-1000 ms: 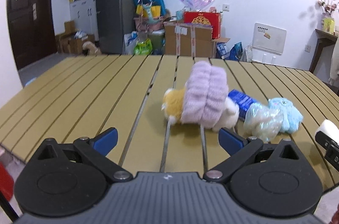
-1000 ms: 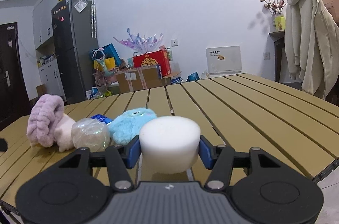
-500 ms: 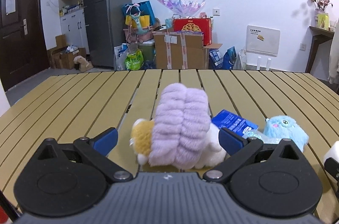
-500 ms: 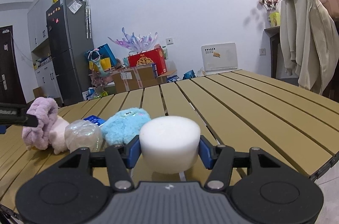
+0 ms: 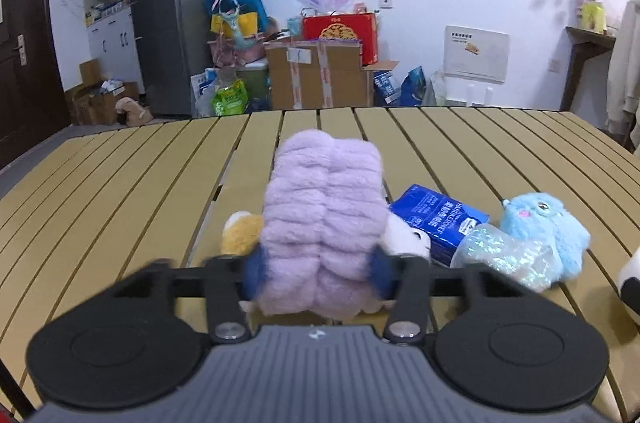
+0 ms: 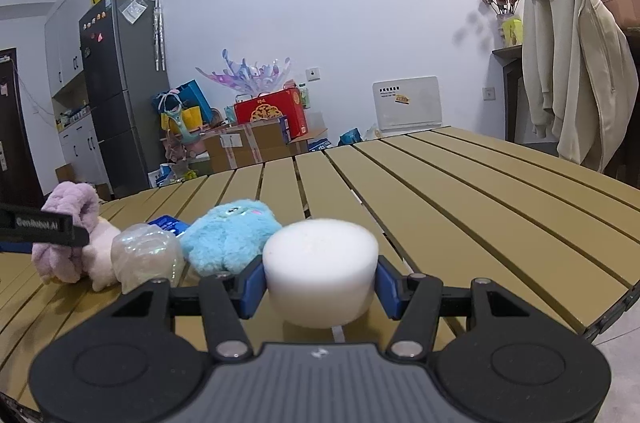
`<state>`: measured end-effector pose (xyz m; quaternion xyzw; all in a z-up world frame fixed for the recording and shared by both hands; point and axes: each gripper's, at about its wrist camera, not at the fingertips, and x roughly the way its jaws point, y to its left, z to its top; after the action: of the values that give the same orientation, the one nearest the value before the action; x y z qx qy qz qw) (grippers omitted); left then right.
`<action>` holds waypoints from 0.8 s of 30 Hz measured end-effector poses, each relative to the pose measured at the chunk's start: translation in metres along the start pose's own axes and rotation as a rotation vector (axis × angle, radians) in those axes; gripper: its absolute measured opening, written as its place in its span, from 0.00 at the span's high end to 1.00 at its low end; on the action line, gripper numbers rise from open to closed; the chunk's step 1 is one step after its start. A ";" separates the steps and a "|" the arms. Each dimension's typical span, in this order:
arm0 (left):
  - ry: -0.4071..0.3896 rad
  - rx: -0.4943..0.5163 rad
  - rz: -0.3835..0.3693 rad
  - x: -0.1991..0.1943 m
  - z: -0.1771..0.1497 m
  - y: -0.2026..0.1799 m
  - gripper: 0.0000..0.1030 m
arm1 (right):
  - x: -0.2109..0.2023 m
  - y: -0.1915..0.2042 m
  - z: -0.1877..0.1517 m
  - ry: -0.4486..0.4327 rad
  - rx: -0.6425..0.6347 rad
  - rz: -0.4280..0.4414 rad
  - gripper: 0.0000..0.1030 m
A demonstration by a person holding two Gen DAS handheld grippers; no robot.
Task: Collect trash
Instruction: 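Lower left tool onto the lavender fuzzy scrunchie and close on it, then carry the scrunchie and foam cylinder off the table over the black bin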
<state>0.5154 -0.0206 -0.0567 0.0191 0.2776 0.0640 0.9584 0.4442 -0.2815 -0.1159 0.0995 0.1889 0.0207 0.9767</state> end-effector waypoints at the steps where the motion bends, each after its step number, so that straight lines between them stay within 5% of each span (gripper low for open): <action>1: -0.008 0.005 -0.006 -0.002 -0.001 0.001 0.63 | 0.000 0.001 0.000 0.001 -0.004 0.002 0.46; 24: -0.086 0.015 0.011 -0.085 -0.009 0.022 0.69 | -0.019 0.014 0.004 -0.016 -0.027 0.090 0.46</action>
<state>0.4373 -0.0103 -0.0173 0.0305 0.2367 0.0660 0.9689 0.4284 -0.2706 -0.1024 0.0950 0.1762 0.0666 0.9775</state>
